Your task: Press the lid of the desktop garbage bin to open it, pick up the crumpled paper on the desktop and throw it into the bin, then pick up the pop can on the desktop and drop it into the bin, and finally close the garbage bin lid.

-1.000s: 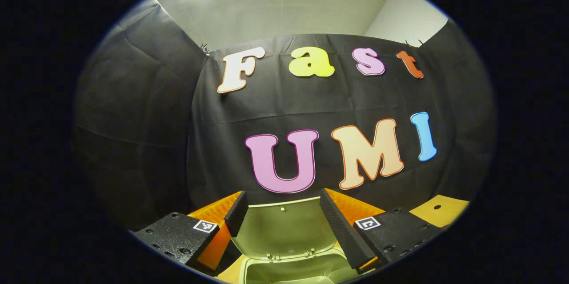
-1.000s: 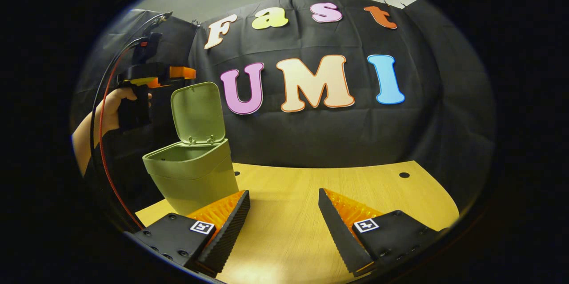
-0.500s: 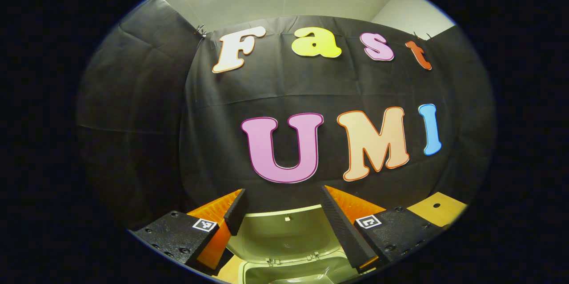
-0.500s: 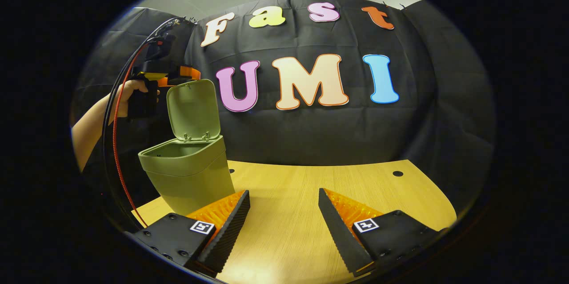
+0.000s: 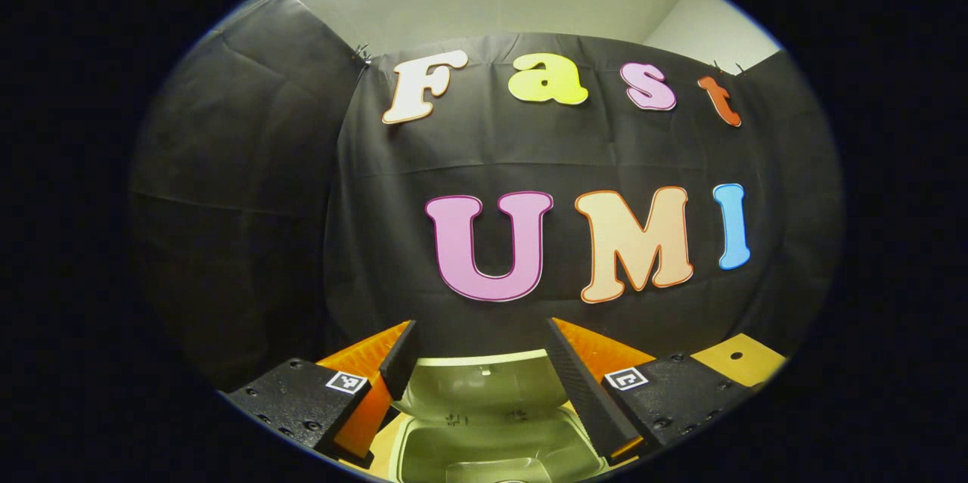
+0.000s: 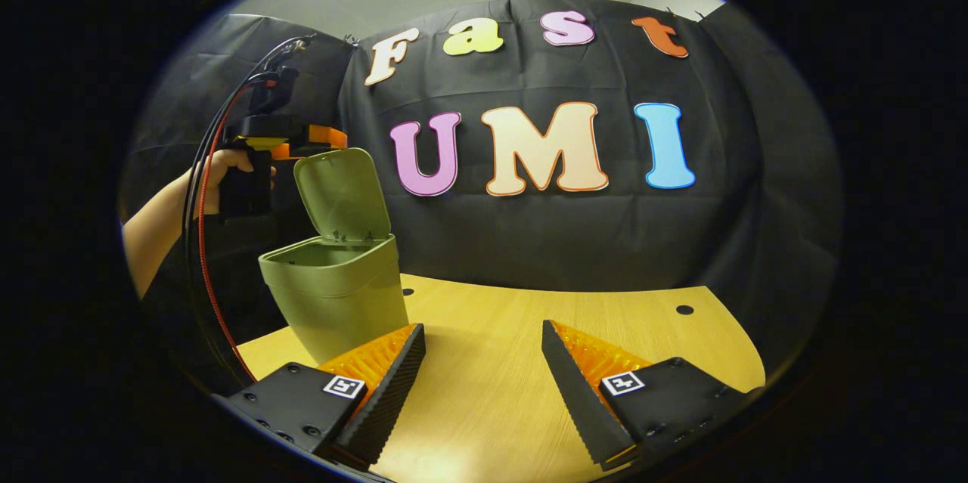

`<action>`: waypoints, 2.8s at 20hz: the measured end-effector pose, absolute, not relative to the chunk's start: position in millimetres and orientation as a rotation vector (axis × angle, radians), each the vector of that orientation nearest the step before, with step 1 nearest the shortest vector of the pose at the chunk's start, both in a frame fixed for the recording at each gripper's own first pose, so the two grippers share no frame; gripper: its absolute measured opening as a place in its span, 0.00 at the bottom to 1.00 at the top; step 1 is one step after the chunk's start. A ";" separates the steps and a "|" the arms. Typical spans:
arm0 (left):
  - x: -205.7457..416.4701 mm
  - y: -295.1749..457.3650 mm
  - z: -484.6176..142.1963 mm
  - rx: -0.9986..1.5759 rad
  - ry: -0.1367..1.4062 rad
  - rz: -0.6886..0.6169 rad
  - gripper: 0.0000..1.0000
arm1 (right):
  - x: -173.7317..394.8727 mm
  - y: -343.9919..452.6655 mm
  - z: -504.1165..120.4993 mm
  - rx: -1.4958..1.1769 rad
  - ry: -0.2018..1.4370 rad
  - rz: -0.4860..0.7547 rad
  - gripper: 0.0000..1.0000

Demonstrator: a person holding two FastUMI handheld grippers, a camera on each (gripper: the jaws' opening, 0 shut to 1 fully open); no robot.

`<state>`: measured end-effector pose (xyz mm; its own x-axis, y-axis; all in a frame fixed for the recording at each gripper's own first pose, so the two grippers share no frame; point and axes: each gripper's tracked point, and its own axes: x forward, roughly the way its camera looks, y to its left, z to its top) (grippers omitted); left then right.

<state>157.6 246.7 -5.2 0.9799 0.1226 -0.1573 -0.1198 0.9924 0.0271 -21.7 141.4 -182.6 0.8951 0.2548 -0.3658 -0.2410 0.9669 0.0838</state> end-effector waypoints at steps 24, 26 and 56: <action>52.2 204.8 -112.3 -0.030 0.401 0.087 0.96 | -41.7 149.3 -190.2 0.027 0.420 0.355 0.97; 49.0 204.1 -120.5 -0.037 0.417 0.086 0.96 | -43.4 149.7 -192.1 0.026 0.425 0.355 0.98; 40.0 75.3 -48.3 -0.018 0.049 -0.116 0.93 | -20.1 50.4 -79.2 0.076 0.138 0.111 0.97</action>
